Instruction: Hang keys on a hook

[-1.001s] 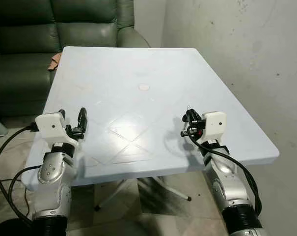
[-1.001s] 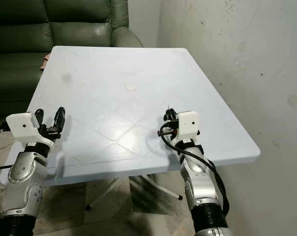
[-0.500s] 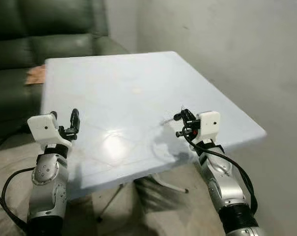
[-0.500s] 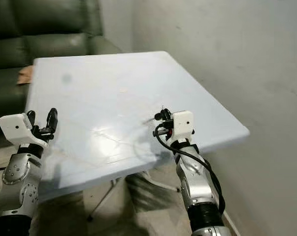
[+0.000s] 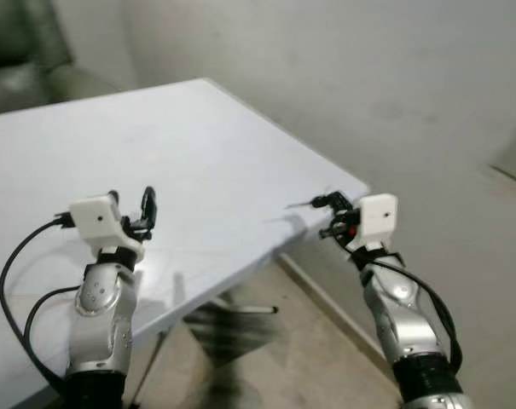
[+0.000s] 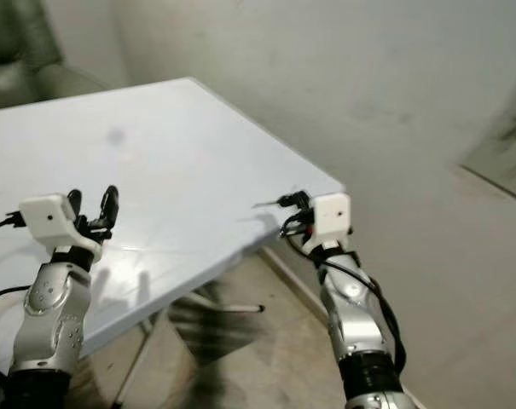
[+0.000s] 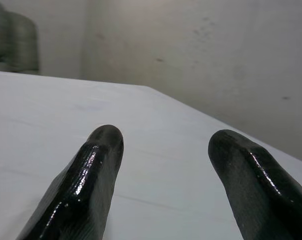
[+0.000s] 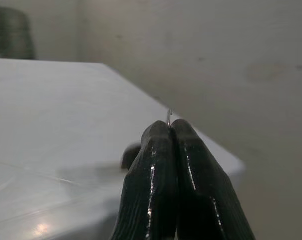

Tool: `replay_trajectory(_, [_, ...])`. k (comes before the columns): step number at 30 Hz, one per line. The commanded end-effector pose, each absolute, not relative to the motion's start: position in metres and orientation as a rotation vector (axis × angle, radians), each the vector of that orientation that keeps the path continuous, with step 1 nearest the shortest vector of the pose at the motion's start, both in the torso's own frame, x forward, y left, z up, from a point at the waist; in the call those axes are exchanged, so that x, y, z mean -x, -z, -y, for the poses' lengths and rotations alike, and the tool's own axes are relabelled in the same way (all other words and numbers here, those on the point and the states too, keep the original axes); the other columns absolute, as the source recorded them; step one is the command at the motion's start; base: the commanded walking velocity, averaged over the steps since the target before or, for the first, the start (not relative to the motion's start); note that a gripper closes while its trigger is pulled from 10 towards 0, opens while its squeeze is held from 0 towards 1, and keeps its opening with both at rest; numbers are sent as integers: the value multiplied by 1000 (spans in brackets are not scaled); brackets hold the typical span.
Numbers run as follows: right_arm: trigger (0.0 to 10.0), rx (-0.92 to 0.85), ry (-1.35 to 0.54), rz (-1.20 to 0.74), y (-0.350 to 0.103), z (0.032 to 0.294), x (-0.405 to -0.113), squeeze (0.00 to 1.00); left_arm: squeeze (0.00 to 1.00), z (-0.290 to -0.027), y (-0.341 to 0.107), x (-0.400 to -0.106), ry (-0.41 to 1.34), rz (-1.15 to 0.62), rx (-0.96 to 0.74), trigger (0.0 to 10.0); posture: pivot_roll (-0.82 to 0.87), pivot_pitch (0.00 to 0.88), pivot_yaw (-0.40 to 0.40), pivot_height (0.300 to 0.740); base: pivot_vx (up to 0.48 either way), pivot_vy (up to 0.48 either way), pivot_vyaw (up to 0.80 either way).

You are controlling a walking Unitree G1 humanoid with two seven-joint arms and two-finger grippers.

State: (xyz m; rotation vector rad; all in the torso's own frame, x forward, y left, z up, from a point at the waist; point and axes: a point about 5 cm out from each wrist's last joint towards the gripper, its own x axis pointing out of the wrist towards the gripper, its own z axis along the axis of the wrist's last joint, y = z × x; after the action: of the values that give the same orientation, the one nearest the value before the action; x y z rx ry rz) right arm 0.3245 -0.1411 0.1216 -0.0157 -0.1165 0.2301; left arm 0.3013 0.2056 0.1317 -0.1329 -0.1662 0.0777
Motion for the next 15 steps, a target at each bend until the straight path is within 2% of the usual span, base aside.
replay_trajectory(1, [10000, 9, -236, 138, -127, 137, -326, 0, 0, -206, -135, -303, -80, 173, 119, 10000, -99, 0, -27, 740, 0, 0, -788])
replay_trajectory(15, [10000, 1, -219, 137, -127, 137, -326, 0, 0, -206, -136, -303, -77, 171, 99, 10000, -98, 0, -17, 740, 0, 0, -788])
